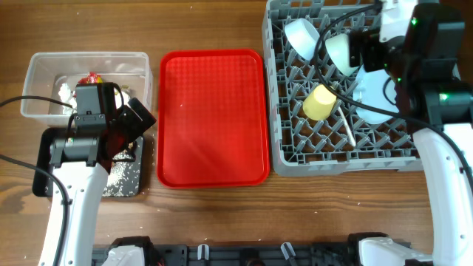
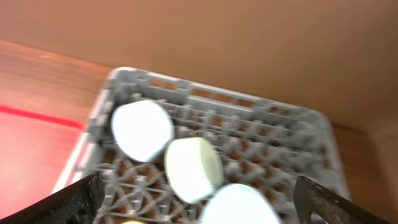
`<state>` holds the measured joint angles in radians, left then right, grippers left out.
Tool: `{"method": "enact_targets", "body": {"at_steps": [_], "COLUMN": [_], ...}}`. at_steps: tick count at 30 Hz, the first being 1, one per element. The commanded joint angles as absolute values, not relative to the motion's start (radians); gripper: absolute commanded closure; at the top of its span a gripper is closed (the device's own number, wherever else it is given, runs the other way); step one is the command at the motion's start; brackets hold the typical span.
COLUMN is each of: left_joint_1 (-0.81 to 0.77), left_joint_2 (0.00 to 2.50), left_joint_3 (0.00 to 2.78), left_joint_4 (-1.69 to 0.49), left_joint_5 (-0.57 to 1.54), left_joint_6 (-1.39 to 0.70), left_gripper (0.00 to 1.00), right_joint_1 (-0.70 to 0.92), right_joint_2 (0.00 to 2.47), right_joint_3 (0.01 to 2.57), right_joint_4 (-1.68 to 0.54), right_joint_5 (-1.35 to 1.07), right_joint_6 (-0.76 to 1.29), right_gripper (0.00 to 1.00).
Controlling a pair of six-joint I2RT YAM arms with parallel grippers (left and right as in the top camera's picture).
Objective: Sort waste into correct bins and load items into the dishwasher rack
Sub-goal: 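Stand the plate upright in the rack slots and open the right gripper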
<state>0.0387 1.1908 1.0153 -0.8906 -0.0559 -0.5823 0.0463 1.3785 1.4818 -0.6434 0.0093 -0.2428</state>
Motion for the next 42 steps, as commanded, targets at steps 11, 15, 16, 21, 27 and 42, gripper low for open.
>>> {"method": "enact_targets", "body": {"at_steps": [11,15,16,21,27,42], "left_joint_1": [0.043,0.043,0.043,0.043,0.043,0.043], "left_joint_2": [1.178,1.178,1.178,1.178,1.178,1.178], "left_joint_3": [1.034,1.034,1.034,1.034,1.034,1.034], "left_joint_4": [-0.888,-0.888,-0.888,-0.888,-0.888,-0.888], "left_joint_5": [-0.073,-0.073,-0.073,-0.073,-0.073,-0.073], "left_joint_6": [-0.591,-0.591,-0.591,-0.591,-0.591,-0.591], "left_gripper": [0.00,0.00,0.00,0.00,0.00,0.00], "right_joint_1": [0.047,0.047,0.047,0.047,0.047,0.047], "right_joint_2": [1.412,1.412,1.412,1.374,1.214,0.520], "right_joint_3": [1.485,1.485,1.484,1.484,1.484,1.151], "right_joint_4": [-0.645,-0.645,-0.645,-0.649,-0.648,-0.617], "right_joint_5": [-0.136,-0.136,-0.136,-0.129,-0.166,-0.265], "right_joint_6": [-0.207,-0.207,-0.207,-0.210,-0.199,-0.188], "right_gripper": [0.00,0.00,0.00,0.00,0.00,0.00]}}
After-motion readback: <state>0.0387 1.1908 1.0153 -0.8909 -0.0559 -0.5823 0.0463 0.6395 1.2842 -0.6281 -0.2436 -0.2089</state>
